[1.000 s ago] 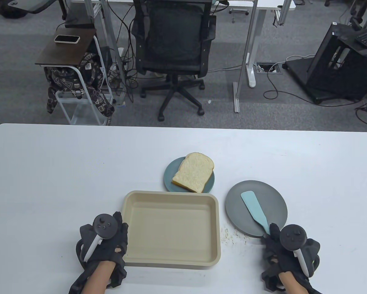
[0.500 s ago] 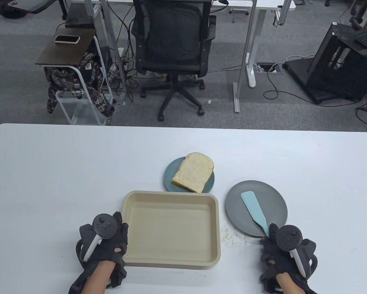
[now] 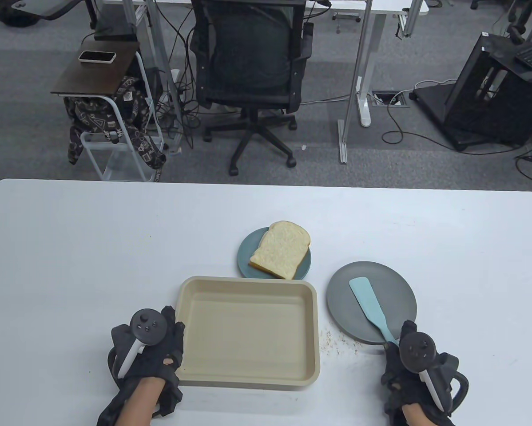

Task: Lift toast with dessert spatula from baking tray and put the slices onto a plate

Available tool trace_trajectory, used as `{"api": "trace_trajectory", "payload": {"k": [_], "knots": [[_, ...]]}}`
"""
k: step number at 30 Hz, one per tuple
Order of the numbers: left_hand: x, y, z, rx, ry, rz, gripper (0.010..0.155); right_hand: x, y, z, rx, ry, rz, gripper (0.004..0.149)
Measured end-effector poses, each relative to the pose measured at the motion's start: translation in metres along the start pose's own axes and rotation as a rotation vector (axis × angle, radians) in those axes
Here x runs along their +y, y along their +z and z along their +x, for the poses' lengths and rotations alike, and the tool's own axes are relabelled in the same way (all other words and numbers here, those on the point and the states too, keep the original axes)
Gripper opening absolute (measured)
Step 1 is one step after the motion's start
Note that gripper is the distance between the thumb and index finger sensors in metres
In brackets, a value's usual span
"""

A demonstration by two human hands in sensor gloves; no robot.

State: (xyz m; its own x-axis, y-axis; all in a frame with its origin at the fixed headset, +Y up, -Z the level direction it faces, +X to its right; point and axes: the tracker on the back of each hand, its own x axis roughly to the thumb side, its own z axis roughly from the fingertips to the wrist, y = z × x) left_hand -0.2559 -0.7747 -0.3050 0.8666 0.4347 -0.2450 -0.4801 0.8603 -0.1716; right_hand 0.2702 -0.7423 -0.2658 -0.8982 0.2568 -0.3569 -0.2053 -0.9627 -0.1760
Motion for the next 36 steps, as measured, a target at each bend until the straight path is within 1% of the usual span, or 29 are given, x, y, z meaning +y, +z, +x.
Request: {"api": "trace_trajectory", "payload": {"k": [3,6,9,11,13,16,18,20,23,25,30,36], "knots": [[0.007,0.001,-0.001,0.013,-0.011,0.026,0.064,-0.007,0.004,0.007,-0.024,0.029,-0.049,0.069],[0.019,0.005,0.002,0.008,-0.048,0.099,0.064,-0.016,0.008,0.021,-0.065,0.065,-0.113,0.071],[0.027,0.01,0.011,-0.03,-0.077,0.167,0.063,-0.024,0.013,0.041,-0.128,0.11,-0.177,0.072],[0.029,0.013,0.017,-0.058,-0.084,0.189,0.064,-0.027,0.017,0.053,-0.165,0.128,-0.206,0.073],[0.029,0.017,0.026,-0.115,-0.088,0.231,0.068,-0.029,0.024,0.073,-0.223,0.137,-0.241,0.074],[0.025,0.025,0.037,-0.233,-0.091,0.262,0.075,-0.026,0.034,0.095,-0.308,0.136,-0.266,0.077],[0.02,0.032,0.048,-0.351,-0.126,0.289,0.077,-0.021,0.042,0.108,-0.365,0.117,-0.28,0.08],[0.014,0.039,0.057,-0.419,-0.176,0.311,0.079,-0.014,0.048,0.116,-0.415,0.106,-0.278,0.083],[0.006,0.044,0.067,-0.478,-0.242,0.293,0.082,-0.006,0.053,0.122,-0.466,0.105,-0.265,0.085],[0.001,0.045,0.07,-0.494,-0.257,0.278,0.083,-0.001,0.054,0.124,-0.483,0.102,-0.252,0.087],[-0.003,0.046,0.073,-0.493,-0.272,0.263,0.085,0.008,0.059,0.128,-0.52,0.113,-0.224,0.09],[-0.003,0.046,0.074,-0.489,-0.273,0.257,0.084,0.011,0.061,0.129,-0.532,0.108,-0.218,0.09]]}}
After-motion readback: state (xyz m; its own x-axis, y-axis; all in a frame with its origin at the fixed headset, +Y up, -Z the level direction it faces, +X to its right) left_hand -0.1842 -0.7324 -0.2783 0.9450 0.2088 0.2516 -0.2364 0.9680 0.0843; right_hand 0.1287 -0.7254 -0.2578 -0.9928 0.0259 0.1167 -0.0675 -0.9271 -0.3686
